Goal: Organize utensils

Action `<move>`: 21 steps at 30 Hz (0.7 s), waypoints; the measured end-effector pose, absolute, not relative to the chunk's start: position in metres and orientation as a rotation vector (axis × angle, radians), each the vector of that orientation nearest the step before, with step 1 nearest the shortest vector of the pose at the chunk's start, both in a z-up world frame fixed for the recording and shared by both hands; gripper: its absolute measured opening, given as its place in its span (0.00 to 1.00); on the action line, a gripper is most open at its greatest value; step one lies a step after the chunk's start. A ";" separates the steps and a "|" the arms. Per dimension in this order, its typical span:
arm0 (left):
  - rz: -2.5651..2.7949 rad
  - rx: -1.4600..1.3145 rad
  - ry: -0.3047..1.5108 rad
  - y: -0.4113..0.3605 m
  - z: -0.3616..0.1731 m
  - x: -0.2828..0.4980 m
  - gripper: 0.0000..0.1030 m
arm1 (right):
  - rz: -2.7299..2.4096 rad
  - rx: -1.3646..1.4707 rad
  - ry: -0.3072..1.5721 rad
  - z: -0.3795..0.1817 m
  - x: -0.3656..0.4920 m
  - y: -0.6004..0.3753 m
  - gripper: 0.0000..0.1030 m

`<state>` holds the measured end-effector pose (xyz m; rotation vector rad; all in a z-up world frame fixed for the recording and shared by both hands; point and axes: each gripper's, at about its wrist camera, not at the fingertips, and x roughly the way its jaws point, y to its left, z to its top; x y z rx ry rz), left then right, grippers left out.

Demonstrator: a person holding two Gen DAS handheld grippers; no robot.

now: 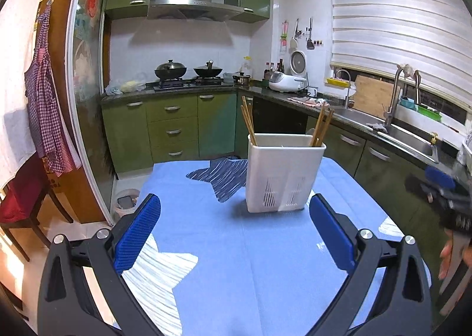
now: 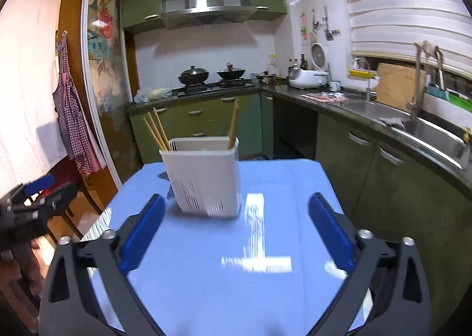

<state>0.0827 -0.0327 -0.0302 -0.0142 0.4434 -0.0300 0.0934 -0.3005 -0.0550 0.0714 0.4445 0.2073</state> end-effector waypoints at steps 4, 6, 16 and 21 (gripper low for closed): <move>-0.021 -0.002 0.426 -0.037 -0.031 0.061 0.93 | 0.199 0.087 0.424 -0.064 0.056 -0.302 0.96; -0.025 -0.001 0.423 -0.038 -0.030 0.047 0.93 | 0.195 0.082 0.397 -0.058 0.037 -0.301 0.96; -0.019 0.007 0.389 -0.036 -0.019 -0.014 0.93 | 0.180 0.024 0.334 -0.030 -0.033 -0.291 0.96; -0.001 -0.003 0.379 -0.030 -0.015 -0.028 0.93 | 0.174 0.018 0.321 -0.023 -0.047 -0.290 0.96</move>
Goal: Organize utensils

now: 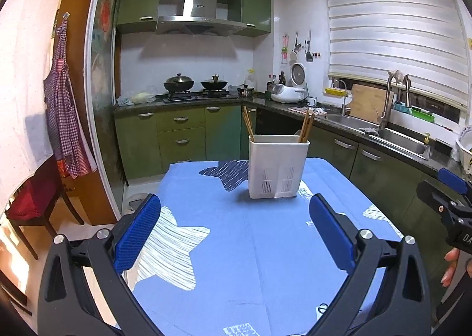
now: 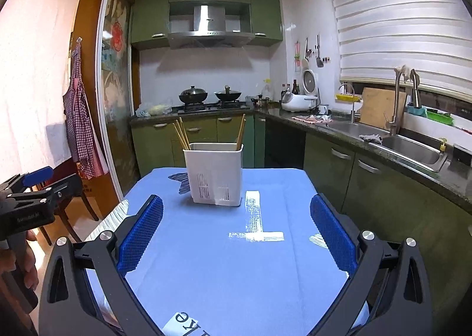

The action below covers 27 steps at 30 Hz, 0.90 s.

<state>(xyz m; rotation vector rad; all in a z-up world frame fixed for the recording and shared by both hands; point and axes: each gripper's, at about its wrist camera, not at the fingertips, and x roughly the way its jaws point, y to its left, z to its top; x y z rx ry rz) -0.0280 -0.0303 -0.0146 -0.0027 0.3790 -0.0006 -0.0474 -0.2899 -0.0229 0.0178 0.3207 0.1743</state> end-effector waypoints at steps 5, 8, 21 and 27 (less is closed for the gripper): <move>0.006 -0.003 0.375 -0.027 -0.012 -0.034 0.93 | 0.162 -0.002 0.324 -0.021 -0.055 -0.286 0.96; 0.008 -0.005 0.371 -0.026 -0.010 -0.037 0.93 | 0.167 -0.005 0.326 -0.019 -0.056 -0.285 0.96; 0.011 -0.007 0.365 -0.024 -0.009 -0.038 0.93 | 0.169 -0.004 0.325 -0.016 -0.053 -0.281 0.96; 0.013 -0.007 0.365 -0.024 -0.009 -0.039 0.93 | 0.171 -0.001 0.331 -0.016 -0.050 -0.282 0.96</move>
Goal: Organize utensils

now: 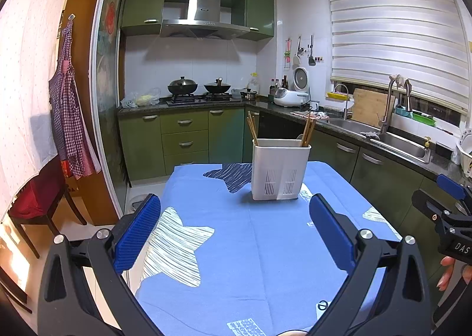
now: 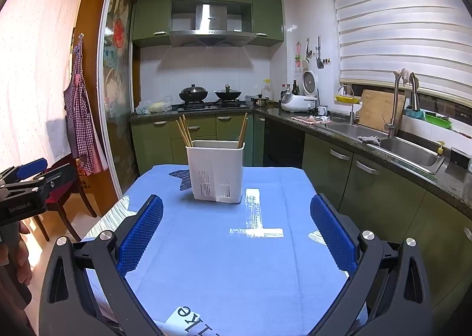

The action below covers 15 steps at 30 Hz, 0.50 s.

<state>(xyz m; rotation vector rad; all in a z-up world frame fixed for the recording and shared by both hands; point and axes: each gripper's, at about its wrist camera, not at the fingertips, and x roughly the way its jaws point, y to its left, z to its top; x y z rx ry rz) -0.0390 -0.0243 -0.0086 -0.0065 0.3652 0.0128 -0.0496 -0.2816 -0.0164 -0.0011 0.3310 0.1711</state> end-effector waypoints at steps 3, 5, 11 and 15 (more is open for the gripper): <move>0.014 -0.007 0.367 -0.024 -0.008 -0.039 0.93 | 0.172 0.001 0.332 -0.017 -0.048 -0.284 0.96; 0.017 -0.008 0.365 -0.024 -0.007 -0.040 0.93 | 0.174 0.002 0.331 -0.017 -0.047 -0.284 0.96; 0.033 -0.014 0.369 -0.023 -0.004 -0.040 0.93 | 0.175 0.002 0.329 -0.018 -0.048 -0.283 0.96; 0.045 -0.007 0.368 -0.024 -0.004 -0.041 0.93 | 0.177 0.001 0.333 -0.018 -0.048 -0.283 0.96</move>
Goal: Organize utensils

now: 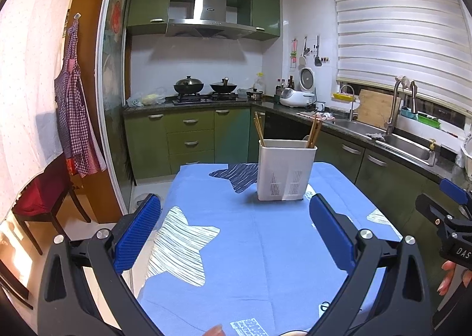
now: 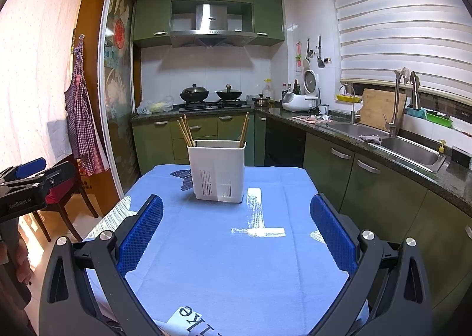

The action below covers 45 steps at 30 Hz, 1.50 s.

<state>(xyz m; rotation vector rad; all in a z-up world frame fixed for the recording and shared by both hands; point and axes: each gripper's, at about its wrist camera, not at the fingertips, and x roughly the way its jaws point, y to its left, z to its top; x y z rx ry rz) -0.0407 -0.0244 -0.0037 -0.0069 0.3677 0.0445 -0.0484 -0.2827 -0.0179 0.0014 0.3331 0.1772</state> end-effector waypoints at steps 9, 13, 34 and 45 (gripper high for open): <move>0.066 0.011 0.367 -0.026 -0.005 -0.039 0.93 | 0.177 0.002 0.335 -0.019 -0.048 -0.283 0.96; 0.054 0.002 0.374 -0.024 -0.005 -0.038 0.93 | 0.178 0.000 0.337 -0.020 -0.047 -0.283 0.96; 0.080 0.028 0.380 -0.024 -0.008 -0.036 0.93 | 0.175 -0.003 0.349 -0.027 -0.042 -0.277 0.96; 0.089 0.021 0.387 -0.023 -0.010 -0.034 0.94 | 0.174 -0.002 0.351 -0.027 -0.042 -0.276 0.96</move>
